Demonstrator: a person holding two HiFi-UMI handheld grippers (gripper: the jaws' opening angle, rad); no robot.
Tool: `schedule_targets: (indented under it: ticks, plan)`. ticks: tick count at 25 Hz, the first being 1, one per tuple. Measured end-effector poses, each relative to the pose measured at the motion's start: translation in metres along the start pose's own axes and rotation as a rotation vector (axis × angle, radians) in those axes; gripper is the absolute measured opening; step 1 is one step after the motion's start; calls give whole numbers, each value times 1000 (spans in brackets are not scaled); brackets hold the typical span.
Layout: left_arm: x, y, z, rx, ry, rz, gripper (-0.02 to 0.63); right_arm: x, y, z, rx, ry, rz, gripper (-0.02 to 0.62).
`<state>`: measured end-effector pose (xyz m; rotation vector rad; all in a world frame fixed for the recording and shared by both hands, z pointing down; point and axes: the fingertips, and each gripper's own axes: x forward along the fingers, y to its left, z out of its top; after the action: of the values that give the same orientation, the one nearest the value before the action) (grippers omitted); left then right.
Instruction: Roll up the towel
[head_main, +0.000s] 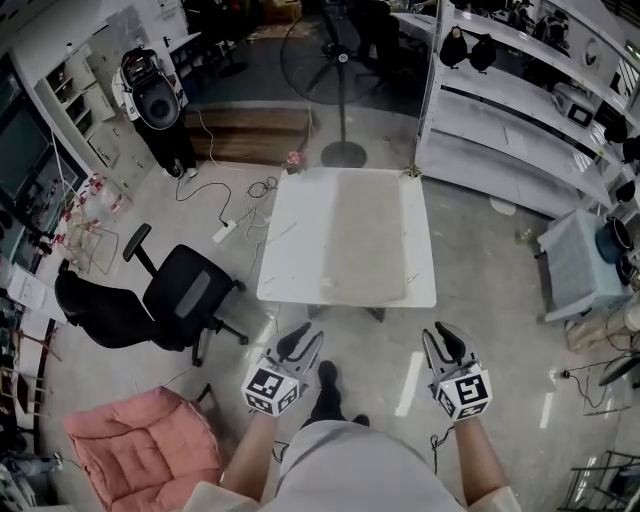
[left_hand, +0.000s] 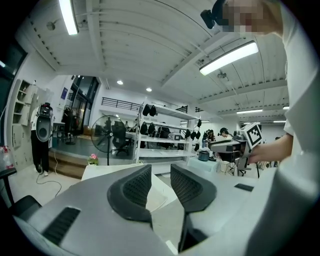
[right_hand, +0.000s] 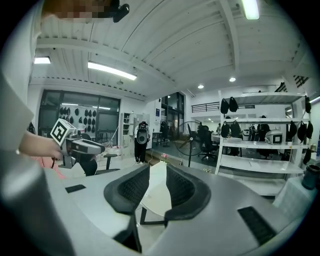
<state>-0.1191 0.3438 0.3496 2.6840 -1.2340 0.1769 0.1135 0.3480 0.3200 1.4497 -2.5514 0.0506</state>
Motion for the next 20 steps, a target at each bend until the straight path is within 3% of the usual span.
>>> schedule_targets:
  ticks: [20]
  plan:
    - [123, 133, 10, 19, 69, -215, 130, 164, -40, -2, 5, 123, -87, 118]
